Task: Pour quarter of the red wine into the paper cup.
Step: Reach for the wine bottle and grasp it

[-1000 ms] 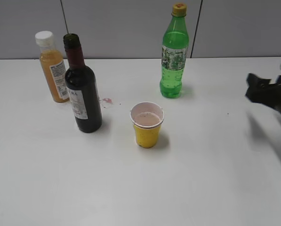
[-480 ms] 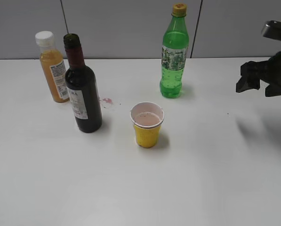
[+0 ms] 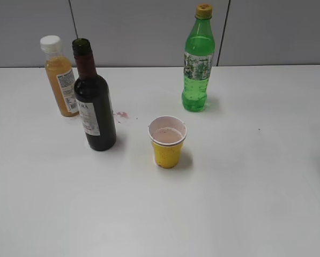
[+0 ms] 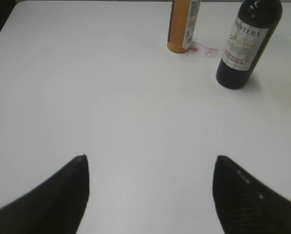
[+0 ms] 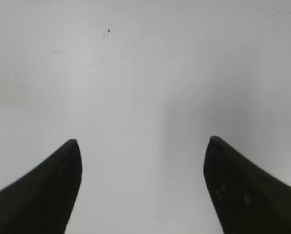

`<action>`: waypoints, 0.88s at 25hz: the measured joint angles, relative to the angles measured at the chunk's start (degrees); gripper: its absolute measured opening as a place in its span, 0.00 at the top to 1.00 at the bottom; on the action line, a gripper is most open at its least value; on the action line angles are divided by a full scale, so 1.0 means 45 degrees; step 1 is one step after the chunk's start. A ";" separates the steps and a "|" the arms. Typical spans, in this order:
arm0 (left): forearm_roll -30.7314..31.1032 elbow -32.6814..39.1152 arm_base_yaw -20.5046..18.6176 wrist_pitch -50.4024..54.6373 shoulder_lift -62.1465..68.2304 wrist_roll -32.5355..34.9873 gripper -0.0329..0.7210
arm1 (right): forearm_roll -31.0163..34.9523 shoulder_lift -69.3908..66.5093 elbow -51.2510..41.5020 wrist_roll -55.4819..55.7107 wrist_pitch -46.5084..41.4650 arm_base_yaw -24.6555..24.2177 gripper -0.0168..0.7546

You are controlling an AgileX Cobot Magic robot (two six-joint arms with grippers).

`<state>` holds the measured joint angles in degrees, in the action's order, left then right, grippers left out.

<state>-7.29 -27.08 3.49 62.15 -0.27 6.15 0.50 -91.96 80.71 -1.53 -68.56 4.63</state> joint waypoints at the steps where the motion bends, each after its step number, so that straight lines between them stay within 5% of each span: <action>1: 0.0000 0.0000 0.0000 0.0000 0.0000 0.0000 0.18 | -0.0024 0.0509 -0.0123 0.0013 -0.0015 0.0000 0.21; 22: 0.0000 0.0000 0.0000 0.0000 0.0000 0.0000 0.18 | -0.0110 1.4008 -0.9972 0.0339 0.0908 0.0000 0.21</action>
<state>-7.29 -27.08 3.49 62.15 -0.27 6.15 0.00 -28.93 35.84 0.00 -64.47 4.63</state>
